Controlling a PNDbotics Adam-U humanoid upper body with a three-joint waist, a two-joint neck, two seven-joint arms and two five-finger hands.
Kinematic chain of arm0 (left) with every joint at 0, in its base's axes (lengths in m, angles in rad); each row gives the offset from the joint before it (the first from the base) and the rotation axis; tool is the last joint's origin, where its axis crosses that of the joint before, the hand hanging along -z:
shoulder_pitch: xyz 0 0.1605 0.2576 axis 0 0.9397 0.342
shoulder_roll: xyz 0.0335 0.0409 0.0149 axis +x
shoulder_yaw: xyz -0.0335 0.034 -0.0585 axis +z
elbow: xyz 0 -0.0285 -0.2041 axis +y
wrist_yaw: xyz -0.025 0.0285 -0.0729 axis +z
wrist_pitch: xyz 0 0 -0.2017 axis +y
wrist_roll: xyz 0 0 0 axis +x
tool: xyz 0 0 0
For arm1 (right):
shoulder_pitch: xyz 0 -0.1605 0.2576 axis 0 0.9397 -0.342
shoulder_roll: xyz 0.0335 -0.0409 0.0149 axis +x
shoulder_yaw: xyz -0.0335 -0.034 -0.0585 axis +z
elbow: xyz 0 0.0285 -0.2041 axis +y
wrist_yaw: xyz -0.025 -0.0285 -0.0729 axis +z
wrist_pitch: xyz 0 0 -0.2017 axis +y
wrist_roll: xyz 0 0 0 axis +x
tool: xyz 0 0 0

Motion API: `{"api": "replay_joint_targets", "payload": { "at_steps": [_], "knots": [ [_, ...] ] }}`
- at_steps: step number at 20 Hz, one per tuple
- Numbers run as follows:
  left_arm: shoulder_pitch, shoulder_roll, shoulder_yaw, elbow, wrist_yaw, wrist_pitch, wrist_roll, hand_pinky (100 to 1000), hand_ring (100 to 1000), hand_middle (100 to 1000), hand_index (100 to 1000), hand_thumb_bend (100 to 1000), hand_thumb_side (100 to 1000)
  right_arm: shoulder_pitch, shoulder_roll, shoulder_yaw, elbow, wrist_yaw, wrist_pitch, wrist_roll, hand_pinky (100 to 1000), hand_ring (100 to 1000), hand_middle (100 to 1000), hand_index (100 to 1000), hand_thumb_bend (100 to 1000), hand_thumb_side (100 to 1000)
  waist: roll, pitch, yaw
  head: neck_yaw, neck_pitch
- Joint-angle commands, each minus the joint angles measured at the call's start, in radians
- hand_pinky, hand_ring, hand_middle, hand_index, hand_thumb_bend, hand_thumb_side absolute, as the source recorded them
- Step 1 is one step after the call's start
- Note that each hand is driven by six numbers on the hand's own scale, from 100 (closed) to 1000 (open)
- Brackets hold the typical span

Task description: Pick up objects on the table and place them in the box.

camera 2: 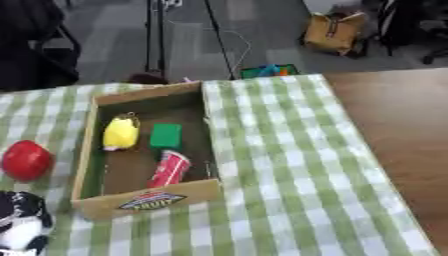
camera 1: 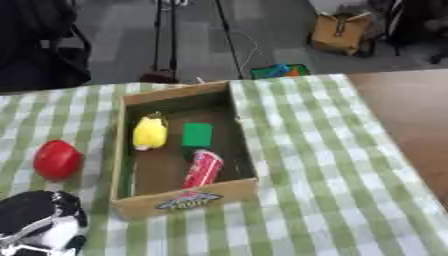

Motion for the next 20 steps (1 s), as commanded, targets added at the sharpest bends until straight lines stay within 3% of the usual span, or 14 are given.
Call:
{"api": "replay_joint_targets", "payload": {
  "at_steps": [1, 13, 20],
  "knots": [
    [-0.015, 0.042, 0.015, -0.039, 0.017, 0.008, -0.018, 100, 188, 170, 190, 100, 252, -0.002, -0.032, -0.003, -0.024, 0.005, -0.005, -0.008, 550, 521, 439, 516, 100, 560, 0.001, -0.028, 0.001, -0.003, 0.006],
    [-0.039, 0.044, 0.058, -0.103, 0.074, 0.039, -0.028, 100, 173, 160, 191, 100, 262, 0.002, -0.031, -0.002, -0.024, 0.008, -0.003, -0.007, 550, 522, 440, 516, 100, 549, -0.002, -0.036, 0.008, -0.005, 0.013],
    [-0.069, 0.063, 0.078, -0.144, 0.096, 0.052, -0.043, 100, 171, 161, 191, 100, 269, 0.003, -0.03, 0.0, -0.024, 0.005, -0.001, -0.009, 550, 523, 440, 517, 100, 546, -0.009, -0.045, 0.013, 0.025, 0.031]
  ]
}}
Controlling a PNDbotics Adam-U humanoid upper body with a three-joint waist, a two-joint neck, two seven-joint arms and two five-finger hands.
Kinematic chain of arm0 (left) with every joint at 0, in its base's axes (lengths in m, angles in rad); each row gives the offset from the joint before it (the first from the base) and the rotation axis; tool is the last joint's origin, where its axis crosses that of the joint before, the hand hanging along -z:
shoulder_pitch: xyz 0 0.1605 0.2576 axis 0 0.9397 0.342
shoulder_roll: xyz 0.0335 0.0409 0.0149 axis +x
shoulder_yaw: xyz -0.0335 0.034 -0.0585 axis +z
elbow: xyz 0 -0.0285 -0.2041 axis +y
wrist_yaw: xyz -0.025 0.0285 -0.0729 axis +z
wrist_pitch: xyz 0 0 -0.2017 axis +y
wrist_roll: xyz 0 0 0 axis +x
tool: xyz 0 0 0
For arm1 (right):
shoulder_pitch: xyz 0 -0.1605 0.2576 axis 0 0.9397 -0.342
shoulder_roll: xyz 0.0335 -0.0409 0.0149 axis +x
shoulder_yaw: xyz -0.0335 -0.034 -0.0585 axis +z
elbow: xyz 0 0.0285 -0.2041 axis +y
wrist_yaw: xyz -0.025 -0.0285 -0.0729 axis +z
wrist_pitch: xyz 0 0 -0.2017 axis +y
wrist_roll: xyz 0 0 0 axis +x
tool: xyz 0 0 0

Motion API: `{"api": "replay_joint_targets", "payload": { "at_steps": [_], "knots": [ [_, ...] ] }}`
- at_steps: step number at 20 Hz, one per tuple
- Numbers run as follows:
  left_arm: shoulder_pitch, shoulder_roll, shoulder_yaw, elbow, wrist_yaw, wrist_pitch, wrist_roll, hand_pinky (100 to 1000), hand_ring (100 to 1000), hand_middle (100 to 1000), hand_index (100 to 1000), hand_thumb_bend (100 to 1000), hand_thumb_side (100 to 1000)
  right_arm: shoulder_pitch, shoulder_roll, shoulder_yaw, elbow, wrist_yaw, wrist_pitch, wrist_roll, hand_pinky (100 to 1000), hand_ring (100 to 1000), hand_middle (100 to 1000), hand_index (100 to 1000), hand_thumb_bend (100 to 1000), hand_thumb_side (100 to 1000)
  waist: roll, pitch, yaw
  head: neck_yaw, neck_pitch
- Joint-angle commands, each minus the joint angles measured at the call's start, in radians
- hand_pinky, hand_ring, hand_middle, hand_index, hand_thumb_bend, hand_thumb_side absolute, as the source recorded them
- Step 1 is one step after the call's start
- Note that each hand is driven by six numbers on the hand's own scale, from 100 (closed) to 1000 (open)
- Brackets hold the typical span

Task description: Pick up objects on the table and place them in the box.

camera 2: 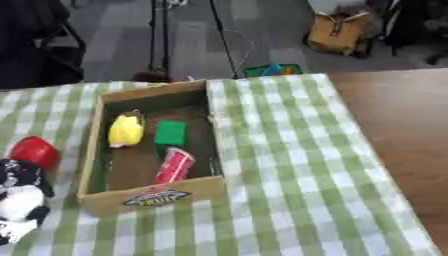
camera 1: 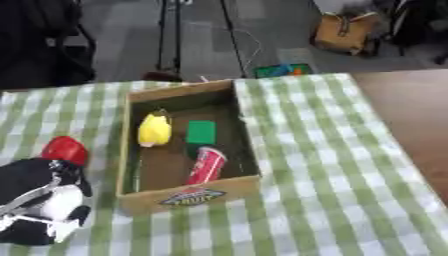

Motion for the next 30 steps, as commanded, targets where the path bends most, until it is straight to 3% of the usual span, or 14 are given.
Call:
{"api": "replay_joint_targets", "payload": {
  "at_steps": [1, 15, 26, 30],
  "knots": [
    [-0.025, 0.053, 0.023, -0.037, 0.02, 0.009, -0.008, 100, 171, 160, 191, 100, 270, -0.002, -0.028, 0.0, -0.024, 0.004, -0.003, -0.009, 550, 523, 440, 517, 100, 546, -0.001, -0.027, 0.002, 0.009, 0.008],
    [-0.196, 0.093, 0.005, -0.096, 0.138, 0.0, -0.055, 100, 160, 154, 192, 100, 297, 0.005, -0.032, 0.01, -0.024, 0.001, 0.001, -0.004, 550, 525, 441, 518, 100, 536, 0.006, -0.055, -0.004, 0.01, 0.024],
    [-0.476, 0.035, -0.075, 0.051, 0.239, -0.031, -0.141, 100, 149, 144, 193, 100, 311, 0.01, -0.033, 0.022, -0.024, -0.005, 0.007, 0.009, 549, 525, 442, 517, 100, 530, 0.017, -0.071, -0.029, 0.022, 0.034],
    [-0.539, 0.006, -0.092, 0.109, 0.244, -0.046, -0.154, 100, 145, 141, 193, 100, 317, 0.01, -0.033, 0.026, -0.024, -0.009, 0.006, 0.013, 549, 525, 442, 517, 100, 527, 0.02, -0.074, -0.038, 0.029, 0.037]
  ]
}}
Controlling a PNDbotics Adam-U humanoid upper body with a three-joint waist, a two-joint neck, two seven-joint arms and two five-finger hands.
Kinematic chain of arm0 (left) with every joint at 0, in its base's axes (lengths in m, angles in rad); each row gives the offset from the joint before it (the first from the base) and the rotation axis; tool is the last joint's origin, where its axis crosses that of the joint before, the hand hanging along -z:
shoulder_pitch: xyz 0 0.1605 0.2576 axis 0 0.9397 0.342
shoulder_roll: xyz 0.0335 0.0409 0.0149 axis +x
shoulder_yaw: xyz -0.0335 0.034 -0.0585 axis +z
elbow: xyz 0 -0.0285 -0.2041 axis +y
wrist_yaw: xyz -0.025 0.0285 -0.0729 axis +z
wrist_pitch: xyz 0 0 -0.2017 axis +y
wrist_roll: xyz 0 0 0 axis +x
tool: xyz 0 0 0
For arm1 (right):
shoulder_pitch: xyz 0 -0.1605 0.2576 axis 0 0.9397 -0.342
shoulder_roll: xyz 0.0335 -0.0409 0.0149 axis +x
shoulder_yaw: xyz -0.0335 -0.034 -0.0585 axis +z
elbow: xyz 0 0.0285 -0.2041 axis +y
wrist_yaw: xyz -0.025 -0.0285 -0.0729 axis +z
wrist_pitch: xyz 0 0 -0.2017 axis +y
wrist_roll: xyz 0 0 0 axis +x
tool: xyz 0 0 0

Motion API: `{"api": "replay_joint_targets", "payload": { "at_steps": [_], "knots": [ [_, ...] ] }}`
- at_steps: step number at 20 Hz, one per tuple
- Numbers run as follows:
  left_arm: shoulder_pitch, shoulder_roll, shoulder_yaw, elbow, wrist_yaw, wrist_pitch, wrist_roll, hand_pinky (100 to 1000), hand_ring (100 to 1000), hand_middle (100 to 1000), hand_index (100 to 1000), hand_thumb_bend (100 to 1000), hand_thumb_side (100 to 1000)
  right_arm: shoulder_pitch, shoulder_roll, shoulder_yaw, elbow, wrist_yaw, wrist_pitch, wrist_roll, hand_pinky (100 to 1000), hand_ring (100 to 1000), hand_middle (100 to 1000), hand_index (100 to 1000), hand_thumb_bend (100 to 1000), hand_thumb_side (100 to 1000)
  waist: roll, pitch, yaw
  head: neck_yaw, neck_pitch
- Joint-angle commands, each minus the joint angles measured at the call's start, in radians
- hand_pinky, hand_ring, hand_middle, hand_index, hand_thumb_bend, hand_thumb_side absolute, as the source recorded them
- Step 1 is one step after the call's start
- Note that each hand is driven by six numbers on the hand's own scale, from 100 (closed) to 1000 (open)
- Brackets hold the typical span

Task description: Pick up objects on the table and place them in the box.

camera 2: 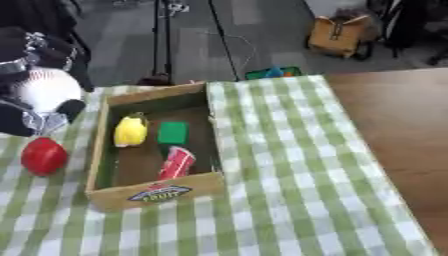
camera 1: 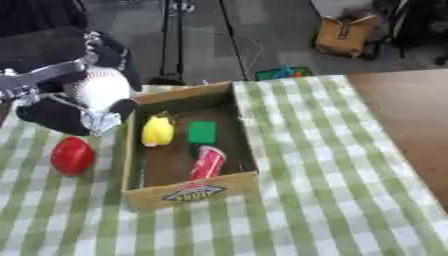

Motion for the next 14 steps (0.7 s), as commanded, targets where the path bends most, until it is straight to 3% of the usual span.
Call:
{"api": "replay_joint_targets", "payload": {
  "at_steps": [1, 14],
  "knots": [
    [-0.065, -0.01, -0.008, 0.044, 0.008, -0.012, -0.01, 100, 142, 140, 194, 100, 321, -0.002, -0.028, 0.002, -0.024, -0.008, -0.006, 0.0, 548, 525, 442, 516, 100, 531, 0.0, -0.028, -0.006, 0.009, 0.01],
    [-0.23, -0.172, -0.073, 0.33, -0.058, -0.096, 0.046, 100, 125, 124, 195, 100, 332, -0.009, -0.023, 0.016, -0.024, -0.023, -0.01, 0.012, 548, 525, 441, 516, 100, 528, -0.002, -0.03, -0.041, 0.022, 0.009]
  ]
}}
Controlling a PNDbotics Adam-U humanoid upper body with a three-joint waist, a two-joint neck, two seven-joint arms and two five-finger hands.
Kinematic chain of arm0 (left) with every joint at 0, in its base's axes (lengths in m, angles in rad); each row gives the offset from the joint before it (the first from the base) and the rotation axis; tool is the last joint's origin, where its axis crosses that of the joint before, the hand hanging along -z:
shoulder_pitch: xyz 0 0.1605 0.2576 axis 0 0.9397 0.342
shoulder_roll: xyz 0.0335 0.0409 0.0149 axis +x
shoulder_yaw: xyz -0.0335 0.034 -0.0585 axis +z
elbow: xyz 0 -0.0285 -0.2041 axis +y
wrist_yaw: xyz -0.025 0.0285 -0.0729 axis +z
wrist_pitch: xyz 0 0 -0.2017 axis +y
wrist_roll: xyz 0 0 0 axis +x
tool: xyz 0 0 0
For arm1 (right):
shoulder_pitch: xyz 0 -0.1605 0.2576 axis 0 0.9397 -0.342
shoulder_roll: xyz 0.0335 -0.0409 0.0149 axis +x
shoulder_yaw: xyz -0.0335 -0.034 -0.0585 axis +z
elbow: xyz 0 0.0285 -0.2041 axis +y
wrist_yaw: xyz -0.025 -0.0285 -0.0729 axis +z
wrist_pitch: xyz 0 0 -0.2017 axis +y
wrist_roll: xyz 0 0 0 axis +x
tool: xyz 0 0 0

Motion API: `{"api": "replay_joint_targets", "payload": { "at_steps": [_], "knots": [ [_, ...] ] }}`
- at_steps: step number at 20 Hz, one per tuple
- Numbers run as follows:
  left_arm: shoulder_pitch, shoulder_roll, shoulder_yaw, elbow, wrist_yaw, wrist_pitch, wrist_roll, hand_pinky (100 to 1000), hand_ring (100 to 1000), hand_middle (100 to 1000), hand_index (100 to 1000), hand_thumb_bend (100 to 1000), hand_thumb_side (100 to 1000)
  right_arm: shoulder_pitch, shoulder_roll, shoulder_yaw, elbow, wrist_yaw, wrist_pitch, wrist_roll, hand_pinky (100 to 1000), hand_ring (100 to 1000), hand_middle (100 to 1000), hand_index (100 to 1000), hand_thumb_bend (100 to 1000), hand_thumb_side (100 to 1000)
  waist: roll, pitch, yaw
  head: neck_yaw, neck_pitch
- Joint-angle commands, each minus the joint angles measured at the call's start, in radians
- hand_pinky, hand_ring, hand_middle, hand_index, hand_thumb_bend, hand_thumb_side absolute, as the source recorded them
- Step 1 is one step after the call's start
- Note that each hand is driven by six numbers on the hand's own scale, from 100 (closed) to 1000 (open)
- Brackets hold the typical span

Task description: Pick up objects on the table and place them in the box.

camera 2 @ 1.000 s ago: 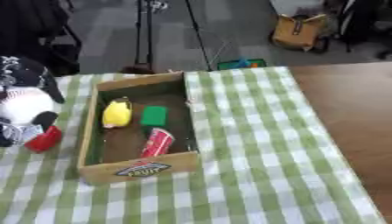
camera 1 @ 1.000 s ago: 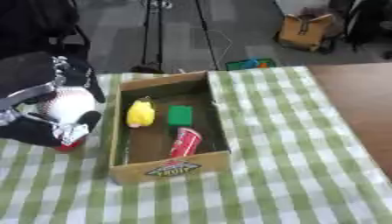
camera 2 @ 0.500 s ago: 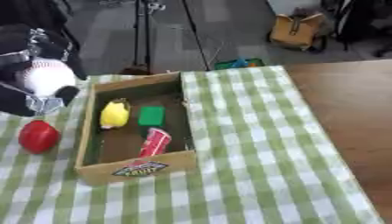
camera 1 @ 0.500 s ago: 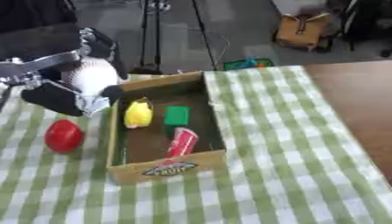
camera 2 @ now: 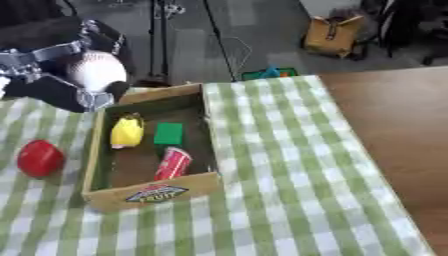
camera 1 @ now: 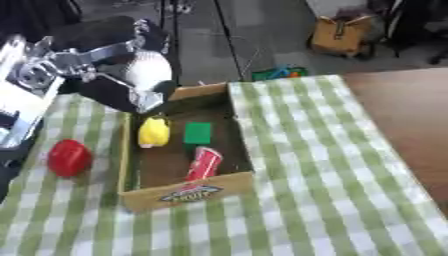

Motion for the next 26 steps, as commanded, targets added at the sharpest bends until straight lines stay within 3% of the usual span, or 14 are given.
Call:
{"api": "replay_joint_targets", "payload": {
  "at_steps": [1, 13, 16, 19, 20, 21, 22, 23, 24, 26],
  "knots": [
    [-0.044, -0.02, -0.002, 0.064, -0.036, -0.019, 0.012, 100, 126, 125, 195, 100, 329, -0.009, -0.023, 0.003, -0.024, -0.009, -0.007, 0.001, 547, 524, 441, 516, 100, 529, -0.005, -0.024, -0.004, 0.006, 0.007],
    [-0.065, -0.093, -0.032, 0.223, -0.24, -0.084, 0.119, 100, 148, 150, 203, 100, 300, -0.015, -0.02, 0.006, -0.024, -0.016, -0.009, 0.006, 546, 524, 441, 515, 100, 526, -0.006, -0.016, -0.019, -0.001, -0.003],
    [-0.064, -0.096, -0.041, 0.238, -0.278, -0.099, 0.117, 100, 225, 240, 285, 100, 247, -0.016, -0.02, 0.007, -0.024, -0.016, -0.009, 0.006, 546, 524, 441, 515, 100, 525, -0.006, -0.016, -0.019, -0.004, -0.003],
    [-0.066, -0.098, -0.044, 0.24, -0.312, -0.118, 0.08, 100, 265, 299, 352, 100, 266, -0.016, -0.02, 0.007, -0.024, -0.017, -0.009, 0.006, 546, 524, 441, 515, 100, 526, -0.005, -0.017, -0.019, -0.006, -0.003],
    [-0.066, -0.098, -0.044, 0.24, -0.32, -0.123, 0.062, 100, 331, 384, 431, 100, 344, -0.016, -0.02, 0.008, -0.024, -0.017, -0.009, 0.006, 546, 524, 441, 515, 100, 525, -0.005, -0.017, -0.019, -0.007, -0.003],
    [-0.067, -0.098, -0.044, 0.239, -0.325, -0.127, 0.044, 100, 331, 384, 431, 100, 344, -0.016, -0.02, 0.008, -0.024, -0.017, -0.009, 0.006, 546, 524, 441, 515, 100, 525, -0.005, -0.018, -0.019, -0.007, -0.003],
    [-0.068, -0.099, -0.043, 0.239, -0.328, -0.129, 0.026, 100, 398, 469, 537, 100, 444, -0.016, -0.02, 0.008, -0.024, -0.017, -0.009, 0.006, 545, 524, 441, 515, 100, 525, -0.005, -0.018, -0.02, -0.008, -0.002],
    [-0.069, -0.099, -0.042, 0.238, -0.33, -0.13, 0.005, 100, 398, 469, 537, 100, 444, -0.016, -0.02, 0.008, -0.024, -0.017, -0.009, 0.006, 545, 524, 441, 515, 100, 525, -0.005, -0.019, -0.02, -0.008, -0.002],
    [-0.071, -0.1, -0.041, 0.237, -0.33, -0.13, -0.014, 404, 550, 604, 694, 100, 523, -0.016, -0.02, 0.008, -0.024, -0.017, -0.008, 0.006, 545, 524, 441, 515, 100, 524, -0.005, -0.019, -0.02, -0.009, -0.001],
    [-0.073, -0.1, -0.039, 0.23, -0.326, -0.135, -0.051, 432, 565, 617, 709, 100, 531, -0.016, -0.02, 0.009, -0.024, -0.017, -0.008, 0.006, 545, 524, 440, 515, 100, 524, -0.005, -0.019, -0.02, -0.009, 0.0]
  ]
}}
